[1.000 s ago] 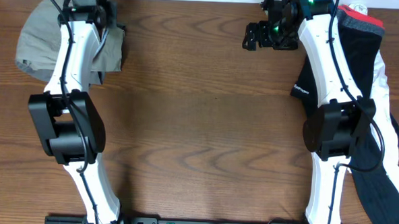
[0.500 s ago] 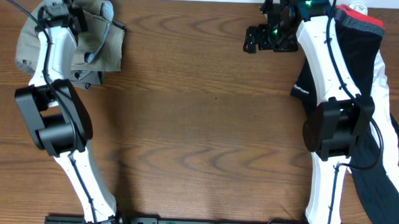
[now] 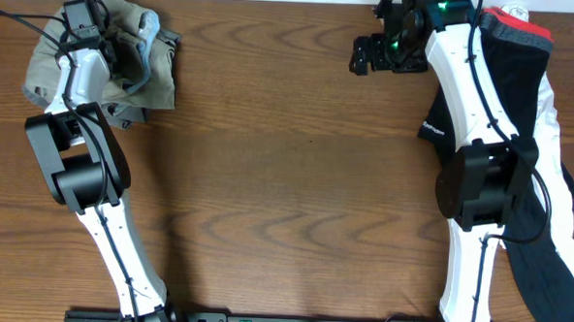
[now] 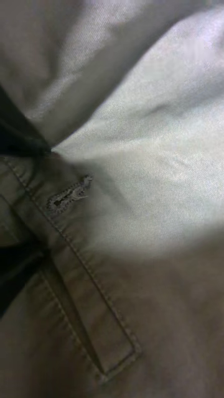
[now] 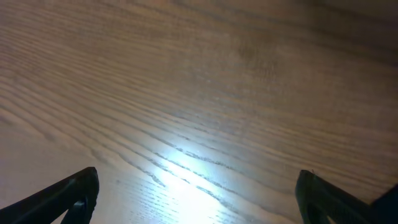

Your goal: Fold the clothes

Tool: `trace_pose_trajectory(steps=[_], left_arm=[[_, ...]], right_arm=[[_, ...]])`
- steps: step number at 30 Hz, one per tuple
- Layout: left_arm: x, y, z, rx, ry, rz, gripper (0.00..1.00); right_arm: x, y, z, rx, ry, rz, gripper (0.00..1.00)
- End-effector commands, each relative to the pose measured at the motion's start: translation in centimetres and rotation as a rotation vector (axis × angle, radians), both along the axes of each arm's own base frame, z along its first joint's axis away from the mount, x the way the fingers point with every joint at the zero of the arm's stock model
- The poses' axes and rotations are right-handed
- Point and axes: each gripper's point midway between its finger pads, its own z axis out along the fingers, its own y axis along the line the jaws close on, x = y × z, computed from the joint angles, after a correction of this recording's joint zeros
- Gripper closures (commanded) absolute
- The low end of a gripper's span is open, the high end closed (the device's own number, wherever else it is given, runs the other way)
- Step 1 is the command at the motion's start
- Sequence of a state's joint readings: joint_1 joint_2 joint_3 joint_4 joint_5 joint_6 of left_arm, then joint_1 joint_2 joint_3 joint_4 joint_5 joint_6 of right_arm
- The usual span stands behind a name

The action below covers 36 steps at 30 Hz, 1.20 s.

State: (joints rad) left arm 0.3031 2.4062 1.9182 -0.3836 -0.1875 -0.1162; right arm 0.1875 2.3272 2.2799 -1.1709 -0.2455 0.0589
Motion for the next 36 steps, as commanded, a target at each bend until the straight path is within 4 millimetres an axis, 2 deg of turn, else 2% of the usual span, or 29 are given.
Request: trace_pose_trajectory(steps=[1,4,7,10,11,13,15,17,18,20,22,27,32,36], left_arm=[[-1.4,0.5,-0.7,-0.015,0.040,0.034,0.47],[-0.8,0.3,3.4,0.001,-0.030,0.027,0.38],[-0.7,0.0,8.7,0.026,-0.113,0.020,0.28],[-1.4,-0.7,15.0,0.050,-0.197,0.011,0.22],[-1.8,-1.0,16.4,0.055,-0.216,0.009,0.21],[-3.0,-2.0,20.4,0.067,-0.258,-0.003,0.20],[-4.2,-3.0,22.9,0.071,-0.278,-0.013,0.02],[-5.4,-3.7,25.4,0.078,-0.306,-0.020,0.02],[-5.8,-3.9,26.5,0.083,-0.324,-0.021,0.02],[-6.5,-4.1,28.5,0.094,-0.362,-0.021,0.02],[-7.1,-4.2,29.7,0.101,-0.385,-0.021,0.02],[-7.3,-4.3,30.3,0.103,-0.397,-0.021,0.02],[-7.5,-4.3,30.0,0.100,-0.382,-0.022,0.02],[-7.5,-4.3,30.0,0.100,-0.382,-0.022,0.02]], right_arm=[[0.2,0.5,0.9,-0.003,-0.037,0.022,0.01],[1.1,0.7,1.5,0.008,-0.078,0.023,0.01],[2.1,0.8,3.0,0.018,-0.138,0.022,0.01],[2.8,0.9,6.1,0.019,-0.226,0.050,0.01],[2.8,0.8,7.1,0.018,-0.249,0.057,0.01],[2.8,0.6,10.6,0.015,-0.327,0.073,0.01],[2.4,0.3,14.2,0.010,-0.405,0.086,0.01],[1.4,0.1,18.2,0.012,-0.488,0.096,0.01],[0.6,-0.1,20.8,0.017,-0.538,0.096,0.01],[-1.1,-0.4,24.7,0.029,-0.615,0.093,0.01],[-3.1,-0.7,28.3,0.043,-0.688,0.093,0.01],[-7.1,-1.4,34.0,0.060,-0.810,0.089,0.01],[-9.7,-1.9,36.8,0.069,-0.872,0.086,0.01],[-10.3,-2.1,37.3,0.065,-0.882,0.082,0.01]])
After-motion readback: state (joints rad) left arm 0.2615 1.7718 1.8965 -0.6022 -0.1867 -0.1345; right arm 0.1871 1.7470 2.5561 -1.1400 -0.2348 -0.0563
